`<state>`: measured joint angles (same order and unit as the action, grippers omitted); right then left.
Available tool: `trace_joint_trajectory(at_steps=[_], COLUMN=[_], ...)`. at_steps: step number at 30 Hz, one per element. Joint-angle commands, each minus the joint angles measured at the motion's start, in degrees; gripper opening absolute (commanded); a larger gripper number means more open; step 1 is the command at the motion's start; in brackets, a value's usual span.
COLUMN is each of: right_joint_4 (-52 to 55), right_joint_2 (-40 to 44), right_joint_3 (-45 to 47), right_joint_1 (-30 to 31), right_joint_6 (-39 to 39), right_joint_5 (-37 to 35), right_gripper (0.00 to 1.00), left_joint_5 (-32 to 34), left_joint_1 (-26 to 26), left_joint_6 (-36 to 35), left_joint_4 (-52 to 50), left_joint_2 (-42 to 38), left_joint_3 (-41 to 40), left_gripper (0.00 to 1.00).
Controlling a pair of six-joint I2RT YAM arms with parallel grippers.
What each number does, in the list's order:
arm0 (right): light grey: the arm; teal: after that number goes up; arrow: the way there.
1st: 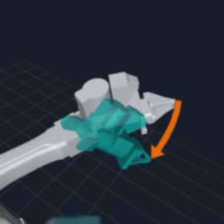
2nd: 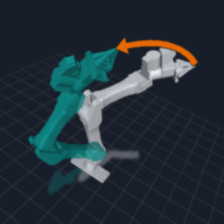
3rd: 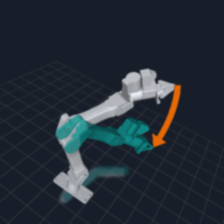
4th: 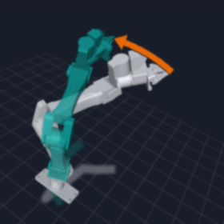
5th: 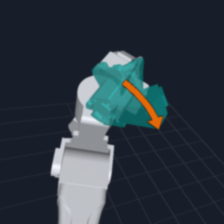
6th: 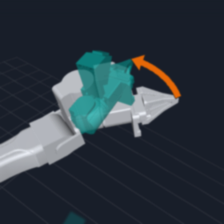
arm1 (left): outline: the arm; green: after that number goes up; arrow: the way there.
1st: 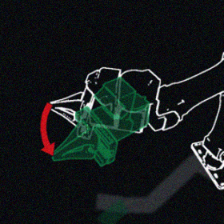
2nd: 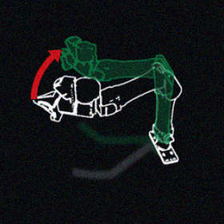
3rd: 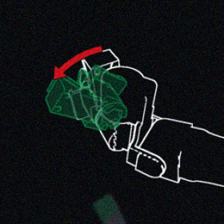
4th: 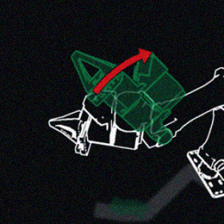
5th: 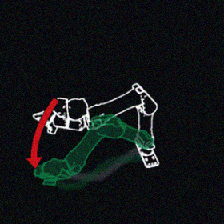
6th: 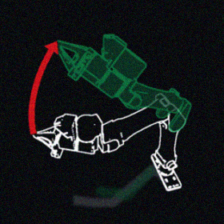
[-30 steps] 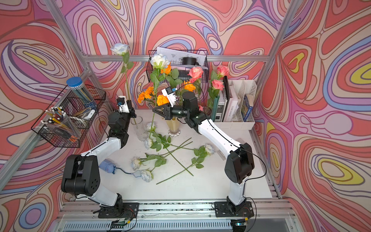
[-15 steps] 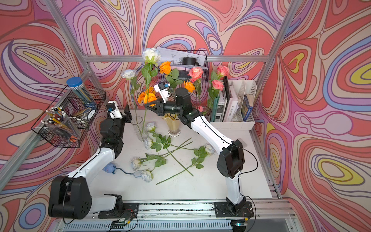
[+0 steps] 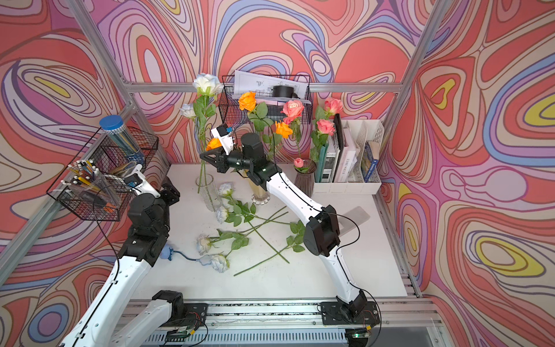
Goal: Arrange the flowers in different vases according to their colors
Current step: Insert the flower into the vase.
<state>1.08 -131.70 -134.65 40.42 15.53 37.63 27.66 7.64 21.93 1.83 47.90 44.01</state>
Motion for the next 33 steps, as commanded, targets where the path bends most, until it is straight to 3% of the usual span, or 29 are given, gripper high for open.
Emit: trace_joint_trajectory(at_steps=[1,9,15,33], right_joint_4=[0.9,-1.8,-1.9,-1.3], right_joint_2=[-1.4,1.2,-0.1,-4.6], right_joint_3=[-3.3,2.3,0.9,-3.7], right_joint_1=[0.9,2.4,3.7,4.1], right_joint_6=[-4.0,-9.0,-12.7,-14.8], right_joint_5=[-3.2,-9.8,-15.8,-19.4], right_gripper=[0.0,0.0,0.0,0.0], left_joint_5=[3.3,2.5,2.0,0.1], left_joint_1=[1.1,1.4,1.4,1.5], left_joint_6=[1.6,0.7,0.3,-1.2], left_joint_4=[-4.6,-2.8,-1.4,0.5], left_joint_2=[-1.4,-0.7,-1.4,-1.5], left_joint_3=[-0.5,-0.9,-2.7,-3.6], left_gripper=[0.66,0.66,0.66,0.66])
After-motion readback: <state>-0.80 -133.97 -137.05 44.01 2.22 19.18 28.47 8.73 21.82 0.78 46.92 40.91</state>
